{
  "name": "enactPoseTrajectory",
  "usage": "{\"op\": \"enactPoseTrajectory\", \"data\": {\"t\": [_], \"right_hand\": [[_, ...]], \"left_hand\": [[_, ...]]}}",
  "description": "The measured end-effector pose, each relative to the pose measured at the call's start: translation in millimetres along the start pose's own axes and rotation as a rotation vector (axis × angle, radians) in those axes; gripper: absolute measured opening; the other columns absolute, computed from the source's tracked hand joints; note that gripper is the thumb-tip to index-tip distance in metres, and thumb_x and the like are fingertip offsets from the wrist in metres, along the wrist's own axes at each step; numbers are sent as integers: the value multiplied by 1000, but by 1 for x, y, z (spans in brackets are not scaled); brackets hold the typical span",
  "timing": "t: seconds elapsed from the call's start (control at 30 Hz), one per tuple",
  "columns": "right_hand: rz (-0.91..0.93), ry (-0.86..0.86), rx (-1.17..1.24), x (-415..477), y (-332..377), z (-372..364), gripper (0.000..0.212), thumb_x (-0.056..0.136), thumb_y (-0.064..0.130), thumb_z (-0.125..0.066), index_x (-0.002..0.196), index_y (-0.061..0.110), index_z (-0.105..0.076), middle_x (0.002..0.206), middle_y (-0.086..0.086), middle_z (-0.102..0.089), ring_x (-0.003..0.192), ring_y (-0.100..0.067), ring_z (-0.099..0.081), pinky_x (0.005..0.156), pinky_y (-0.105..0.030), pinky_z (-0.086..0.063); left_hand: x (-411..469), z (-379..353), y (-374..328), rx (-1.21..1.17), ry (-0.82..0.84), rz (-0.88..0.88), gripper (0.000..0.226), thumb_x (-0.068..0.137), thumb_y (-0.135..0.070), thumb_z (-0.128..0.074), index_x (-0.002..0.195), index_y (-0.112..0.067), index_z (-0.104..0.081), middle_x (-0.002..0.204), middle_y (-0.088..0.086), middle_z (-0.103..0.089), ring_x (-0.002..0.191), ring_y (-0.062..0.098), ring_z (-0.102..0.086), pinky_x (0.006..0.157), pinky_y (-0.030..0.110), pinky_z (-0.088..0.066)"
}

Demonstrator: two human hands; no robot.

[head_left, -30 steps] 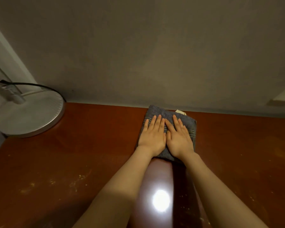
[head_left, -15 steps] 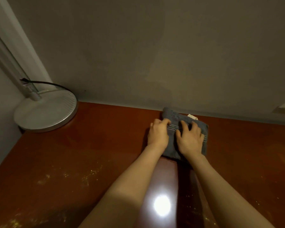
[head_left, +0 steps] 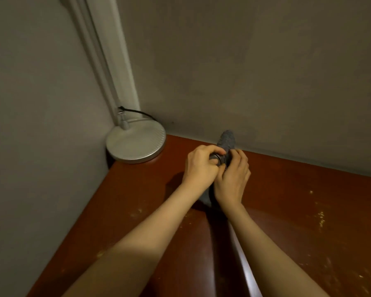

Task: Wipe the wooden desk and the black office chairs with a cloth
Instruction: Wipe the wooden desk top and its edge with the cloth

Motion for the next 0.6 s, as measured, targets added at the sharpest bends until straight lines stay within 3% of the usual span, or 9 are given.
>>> {"op": "enactPoseTrajectory", "data": {"t": [0.1, 0.27, 0.4, 0.47, 0.53, 0.6], "right_hand": [[47, 56, 121, -15, 42, -27, 48, 81, 14, -37, 125, 1, -49, 140, -15, -40, 130, -32, -36, 106, -42, -25], [168, 321, 217, -42, 100, -90, 46, 75, 13, -36, 115, -2, -51, 137, -17, -42, 129, -31, -37, 106, -39, -28], [258, 537, 241, -73, 141, -139, 52, 79, 19, -35, 126, 2, -47, 134, -16, -45, 126, -30, -41, 106, -39, -32], [305, 609, 169, -88, 149, -160, 58, 83, 29, -32, 136, 6, -41, 142, -15, -40, 133, -29, -34, 110, -38, -26], [363, 707, 2, -107, 149, -186, 66, 86, 40, -24, 145, 12, -29, 153, -13, -24, 143, -26, -16, 116, -40, -12], [440, 786, -224, -124, 143, -208, 66, 92, 51, -19, 150, 20, -16, 159, -11, -2, 146, -24, 6, 116, -42, 5]], "left_hand": [[-7, 43, 31, -32, -24, 81, 28, 80, 2, -59, 98, -16, -71, 106, -2, -68, 101, 11, -60, 84, 14, -41], [-19, 109, 101, -107, -123, 239, 29, 79, 7, -59, 98, -12, -71, 93, -3, -64, 85, 8, -58, 68, 4, -39], [-28, 153, 151, -207, -251, 322, 32, 78, 15, -55, 99, -4, -69, 93, 5, -64, 68, 4, -52, 62, 1, -39], [-31, 169, 174, -187, -284, 344, 32, 77, 16, -53, 93, -8, -67, 98, 11, -67, 73, 9, -56, 68, 8, -43], [-32, 176, 195, 3, -264, 355, 32, 76, 14, -51, 91, -9, -67, 103, 14, -66, 87, 20, -60, 80, 20, -43], [-36, 168, 214, 277, -167, 384, 37, 78, 8, -51, 109, -8, -63, 122, 18, -53, 114, 30, -50, 96, 27, -35]]}}
Point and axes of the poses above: each hand's wrist, its own x-axis towards the middle knuckle, its own z-axis out of the back of the hand, y = z × x, the point moved 9 cm from there along x, towards the middle knuckle
